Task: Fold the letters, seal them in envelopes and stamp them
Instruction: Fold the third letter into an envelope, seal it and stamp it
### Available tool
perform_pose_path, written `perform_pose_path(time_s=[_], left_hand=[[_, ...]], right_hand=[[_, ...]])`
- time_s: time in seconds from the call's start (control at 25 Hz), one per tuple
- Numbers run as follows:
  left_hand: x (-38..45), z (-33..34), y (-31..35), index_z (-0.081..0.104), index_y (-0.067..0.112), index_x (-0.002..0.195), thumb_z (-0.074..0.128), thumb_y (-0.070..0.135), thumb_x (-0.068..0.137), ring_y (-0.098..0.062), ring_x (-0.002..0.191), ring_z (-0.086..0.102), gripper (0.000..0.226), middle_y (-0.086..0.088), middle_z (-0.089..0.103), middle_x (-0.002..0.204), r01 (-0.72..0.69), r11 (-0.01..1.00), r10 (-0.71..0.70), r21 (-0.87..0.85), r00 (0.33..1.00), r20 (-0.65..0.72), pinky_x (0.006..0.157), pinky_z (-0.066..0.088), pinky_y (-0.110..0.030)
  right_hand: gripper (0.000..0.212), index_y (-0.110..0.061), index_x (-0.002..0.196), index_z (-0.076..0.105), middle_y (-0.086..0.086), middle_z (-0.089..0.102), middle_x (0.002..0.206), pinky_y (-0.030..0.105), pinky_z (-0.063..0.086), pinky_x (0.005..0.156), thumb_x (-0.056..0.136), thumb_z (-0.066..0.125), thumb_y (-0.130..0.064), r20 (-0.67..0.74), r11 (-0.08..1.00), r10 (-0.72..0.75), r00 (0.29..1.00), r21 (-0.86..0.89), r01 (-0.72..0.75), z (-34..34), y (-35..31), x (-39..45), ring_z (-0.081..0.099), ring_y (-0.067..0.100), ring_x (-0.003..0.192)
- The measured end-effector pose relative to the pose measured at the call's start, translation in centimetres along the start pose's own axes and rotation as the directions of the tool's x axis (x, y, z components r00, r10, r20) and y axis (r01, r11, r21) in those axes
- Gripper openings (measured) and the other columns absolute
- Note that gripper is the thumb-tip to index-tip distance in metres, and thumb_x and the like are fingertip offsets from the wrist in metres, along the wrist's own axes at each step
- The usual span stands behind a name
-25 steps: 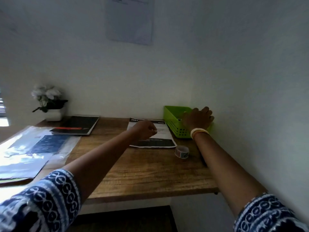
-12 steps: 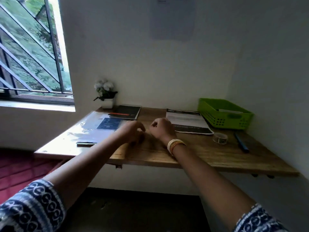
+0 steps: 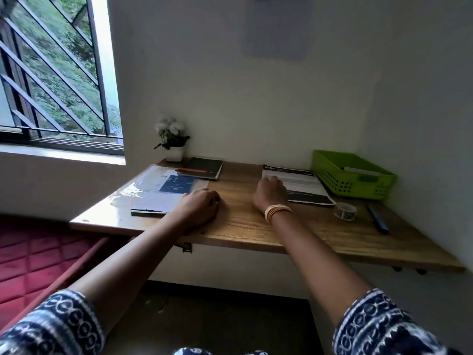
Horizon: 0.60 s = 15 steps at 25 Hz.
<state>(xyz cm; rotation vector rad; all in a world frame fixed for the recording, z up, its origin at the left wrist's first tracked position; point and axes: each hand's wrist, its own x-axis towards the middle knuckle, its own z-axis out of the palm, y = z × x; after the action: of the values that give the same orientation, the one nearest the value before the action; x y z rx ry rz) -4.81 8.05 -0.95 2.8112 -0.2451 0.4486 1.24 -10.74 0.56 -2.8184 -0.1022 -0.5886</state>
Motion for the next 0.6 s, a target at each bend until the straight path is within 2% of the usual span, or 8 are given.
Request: perform_pose_path(time_s=[0.12, 0.28, 0.36, 0.48, 0.6], left_hand=[[0.9, 0.1, 1.0, 0.062, 0.023, 0.119, 0.045, 0.028, 0.095, -0.026, 0.109, 0.059, 0.03, -0.006, 0.06, 0.123, 0.01, 1.0, -0.01, -0.016, 1.0, 0.003, 0.094, 0.049, -0.045], [3.2, 0.6, 1.2, 0.063, 0.02, 0.118, 0.045, 0.024, 0.096, -0.023, 0.104, 0.06, 0.029, -0.008, 0.063, 0.119, -0.026, 0.999, 0.026, -0.02, 0.999, 0.022, 0.091, 0.051, -0.039], [4.7, 0.7, 0.9, 0.063, 0.023, 0.117, 0.043, 0.026, 0.095, -0.022, 0.103, 0.061, 0.03, -0.006, 0.064, 0.119, -0.03, 0.999, 0.028, 0.035, 0.998, 0.062, 0.089, 0.052, -0.039], [7.0, 0.8, 0.0, 0.063, 0.028, 0.116, 0.043, 0.03, 0.094, -0.022, 0.105, 0.061, 0.03, -0.004, 0.064, 0.12, -0.007, 0.996, -0.007, 0.088, 0.989, 0.149, 0.089, 0.053, -0.042], [8.7, 1.8, -1.7, 0.065, 0.023, 0.117, 0.052, 0.03, 0.093, -0.022, 0.109, 0.059, 0.027, -0.002, 0.064, 0.119, 0.072, 0.993, -0.063, -0.091, 0.994, 0.094, 0.095, 0.048, -0.038]], right_hand=[[0.033, -0.001, 0.12, 0.059, 0.023, 0.059, 0.124, 0.04, 0.048, 0.093, 0.093, 0.044, -0.014, 0.066, 0.999, 0.048, 0.997, -0.008, -0.048, -0.3, 2.9, 1.4, 0.058, 0.038, 0.114], [0.029, 0.0, 0.116, 0.062, 0.022, 0.063, 0.117, 0.04, 0.049, 0.089, 0.094, 0.045, -0.01, 0.011, 0.998, -0.02, 1.0, -0.057, 0.021, -0.2, 3.2, 1.9, 0.06, 0.038, 0.111], [0.028, -0.002, 0.114, 0.064, 0.021, 0.065, 0.115, 0.039, 0.05, 0.087, 0.094, 0.046, -0.012, -0.004, 0.997, -0.065, 0.998, -0.037, 0.065, -0.3, 3.1, 1.8, 0.062, 0.036, 0.108], [0.023, -0.007, 0.103, 0.067, 0.018, 0.07, 0.102, 0.036, 0.051, 0.078, 0.094, 0.049, -0.018, -0.114, 0.978, -0.172, 0.979, 0.097, 0.183, -1.0, 3.4, 0.9, 0.065, 0.034, 0.097], [0.008, -0.01, 0.089, 0.065, 0.012, 0.071, 0.089, 0.031, 0.053, 0.073, 0.088, 0.058, -0.008, -0.239, 0.904, -0.267, 0.934, 0.273, 0.328, -1.9, 4.5, -0.5, 0.066, 0.025, 0.085]])
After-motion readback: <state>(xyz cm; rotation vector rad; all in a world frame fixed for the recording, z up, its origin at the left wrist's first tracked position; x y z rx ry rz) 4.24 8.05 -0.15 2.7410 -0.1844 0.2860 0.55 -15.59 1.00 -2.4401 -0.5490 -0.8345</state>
